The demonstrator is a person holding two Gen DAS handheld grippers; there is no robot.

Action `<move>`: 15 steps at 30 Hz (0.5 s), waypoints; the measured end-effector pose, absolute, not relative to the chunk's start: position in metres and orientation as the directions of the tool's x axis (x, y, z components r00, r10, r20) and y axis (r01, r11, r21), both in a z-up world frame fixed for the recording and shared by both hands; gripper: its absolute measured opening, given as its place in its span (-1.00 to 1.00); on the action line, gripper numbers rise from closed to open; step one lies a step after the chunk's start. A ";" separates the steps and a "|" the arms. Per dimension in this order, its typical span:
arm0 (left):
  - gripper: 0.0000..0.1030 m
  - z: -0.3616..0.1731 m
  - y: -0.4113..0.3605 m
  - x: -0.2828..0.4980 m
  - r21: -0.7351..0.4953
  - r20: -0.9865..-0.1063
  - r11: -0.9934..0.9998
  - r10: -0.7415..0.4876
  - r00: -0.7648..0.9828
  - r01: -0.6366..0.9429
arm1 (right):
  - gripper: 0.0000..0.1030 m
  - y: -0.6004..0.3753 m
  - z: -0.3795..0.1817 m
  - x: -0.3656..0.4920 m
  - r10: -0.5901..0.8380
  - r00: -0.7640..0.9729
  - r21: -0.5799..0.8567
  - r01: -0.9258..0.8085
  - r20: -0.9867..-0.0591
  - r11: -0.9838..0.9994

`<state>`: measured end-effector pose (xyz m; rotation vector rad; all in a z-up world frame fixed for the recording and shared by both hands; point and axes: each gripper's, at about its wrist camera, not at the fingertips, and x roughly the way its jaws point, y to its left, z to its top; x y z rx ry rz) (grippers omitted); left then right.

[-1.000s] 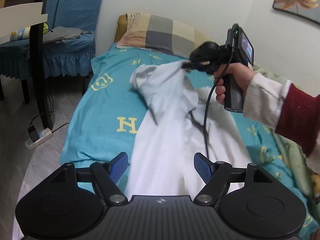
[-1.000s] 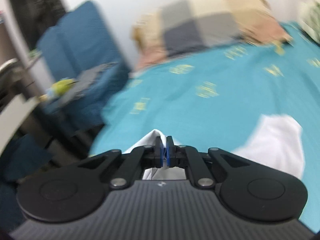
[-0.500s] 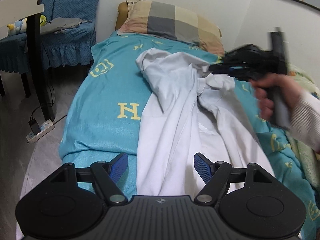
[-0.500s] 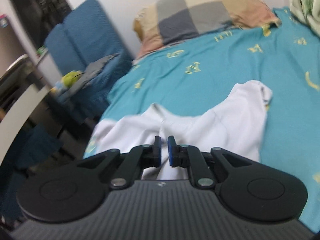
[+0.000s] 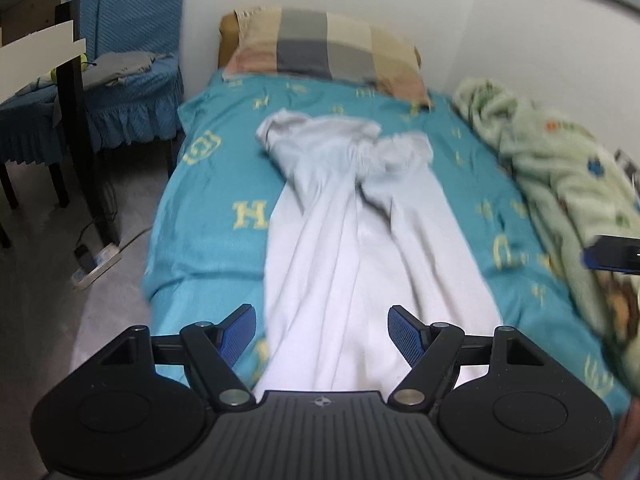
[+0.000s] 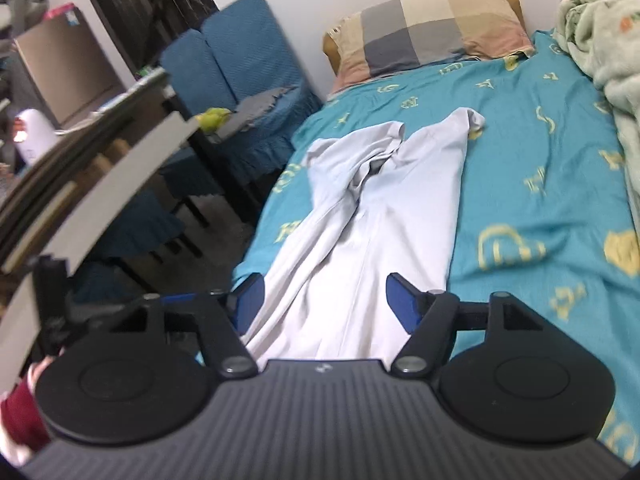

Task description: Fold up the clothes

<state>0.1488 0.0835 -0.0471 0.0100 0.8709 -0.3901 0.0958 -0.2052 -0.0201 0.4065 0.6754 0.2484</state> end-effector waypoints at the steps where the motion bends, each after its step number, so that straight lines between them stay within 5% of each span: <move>1: 0.45 -0.047 0.089 0.143 -0.142 -0.767 0.928 -0.323 0.555 0.344 | 0.35 -0.207 -0.022 0.082 0.354 0.756 0.445 -0.092 -0.551 0.891; 15: 0.42 -0.111 0.185 0.124 -0.210 -0.908 0.903 -0.322 0.268 0.374 | 0.38 -0.222 -0.060 0.037 0.370 0.708 0.525 0.002 -0.602 0.851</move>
